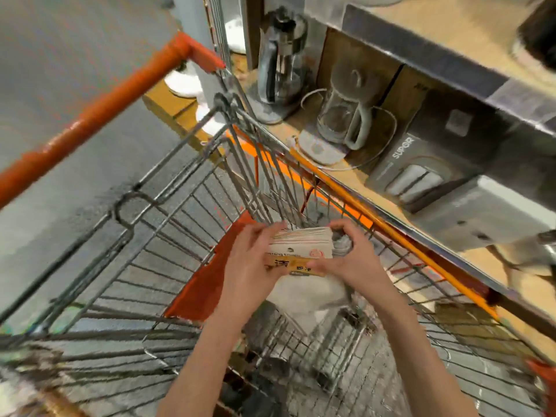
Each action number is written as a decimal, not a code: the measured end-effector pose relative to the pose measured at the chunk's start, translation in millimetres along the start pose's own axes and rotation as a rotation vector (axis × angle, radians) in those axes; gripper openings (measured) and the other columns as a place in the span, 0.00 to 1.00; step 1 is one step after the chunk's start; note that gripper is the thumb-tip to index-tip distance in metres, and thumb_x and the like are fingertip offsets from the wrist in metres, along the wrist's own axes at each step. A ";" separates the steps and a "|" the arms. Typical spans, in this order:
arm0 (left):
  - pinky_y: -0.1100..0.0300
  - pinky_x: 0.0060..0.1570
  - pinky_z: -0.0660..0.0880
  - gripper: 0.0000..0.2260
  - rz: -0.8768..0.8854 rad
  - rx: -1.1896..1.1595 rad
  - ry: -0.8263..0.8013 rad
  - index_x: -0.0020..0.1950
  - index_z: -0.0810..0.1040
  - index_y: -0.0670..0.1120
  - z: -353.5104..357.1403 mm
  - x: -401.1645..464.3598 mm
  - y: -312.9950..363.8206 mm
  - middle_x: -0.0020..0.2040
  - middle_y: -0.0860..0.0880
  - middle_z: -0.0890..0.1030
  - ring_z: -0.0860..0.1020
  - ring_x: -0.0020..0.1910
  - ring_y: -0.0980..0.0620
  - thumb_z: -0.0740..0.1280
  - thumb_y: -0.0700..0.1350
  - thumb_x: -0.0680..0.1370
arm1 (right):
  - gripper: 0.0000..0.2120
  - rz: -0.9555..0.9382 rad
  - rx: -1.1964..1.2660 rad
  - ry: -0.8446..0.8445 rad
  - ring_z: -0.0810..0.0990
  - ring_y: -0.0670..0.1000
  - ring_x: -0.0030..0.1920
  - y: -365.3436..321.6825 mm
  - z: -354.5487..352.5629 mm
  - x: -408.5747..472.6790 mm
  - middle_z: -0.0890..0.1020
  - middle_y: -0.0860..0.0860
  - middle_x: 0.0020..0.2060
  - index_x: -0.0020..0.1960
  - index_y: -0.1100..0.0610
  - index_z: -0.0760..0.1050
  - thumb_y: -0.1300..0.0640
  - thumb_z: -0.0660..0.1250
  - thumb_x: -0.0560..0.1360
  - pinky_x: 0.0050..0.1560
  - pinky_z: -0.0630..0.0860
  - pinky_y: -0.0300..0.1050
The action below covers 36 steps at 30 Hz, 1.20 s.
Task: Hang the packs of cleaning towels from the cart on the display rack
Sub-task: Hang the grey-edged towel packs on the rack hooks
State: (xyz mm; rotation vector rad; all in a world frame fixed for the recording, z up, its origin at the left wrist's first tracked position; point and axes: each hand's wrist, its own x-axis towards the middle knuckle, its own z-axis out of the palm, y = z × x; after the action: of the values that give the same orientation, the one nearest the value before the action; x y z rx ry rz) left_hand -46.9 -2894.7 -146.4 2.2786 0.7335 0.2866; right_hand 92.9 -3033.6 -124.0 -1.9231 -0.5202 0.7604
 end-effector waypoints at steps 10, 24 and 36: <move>0.65 0.69 0.64 0.29 0.193 -0.391 0.138 0.68 0.56 0.79 -88.0 7.1 85.9 0.77 0.57 0.48 0.57 0.74 0.63 0.67 0.62 0.72 | 0.26 -0.049 0.441 0.036 0.85 0.54 0.44 -117.3 -51.7 -41.4 0.85 0.51 0.45 0.44 0.42 0.76 0.54 0.82 0.49 0.36 0.81 0.44; 0.68 0.68 0.60 0.25 0.064 -0.411 0.010 0.62 0.63 0.80 -179.8 -56.5 98.0 0.69 0.69 0.57 0.60 0.73 0.58 0.66 0.66 0.67 | 0.29 0.101 0.709 -0.209 0.84 0.57 0.46 -186.4 -27.0 -57.7 0.85 0.57 0.48 0.59 0.52 0.74 0.61 0.74 0.59 0.34 0.81 0.47; 0.67 0.59 0.69 0.17 -0.130 -0.683 0.427 0.49 0.77 0.70 -244.6 -114.4 56.0 0.56 0.62 0.79 0.75 0.58 0.62 0.72 0.52 0.65 | 0.42 -0.060 0.315 -0.399 0.83 0.43 0.46 -242.8 60.1 -84.5 0.81 0.32 0.46 0.61 0.29 0.60 0.43 0.80 0.56 0.36 0.80 0.40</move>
State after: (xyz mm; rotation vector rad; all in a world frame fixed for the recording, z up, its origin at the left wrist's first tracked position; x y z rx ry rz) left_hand -213.9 -2855.0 69.4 1.5275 0.8312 0.8377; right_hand -18.0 -2942.5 97.7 -1.4639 -0.6530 1.1250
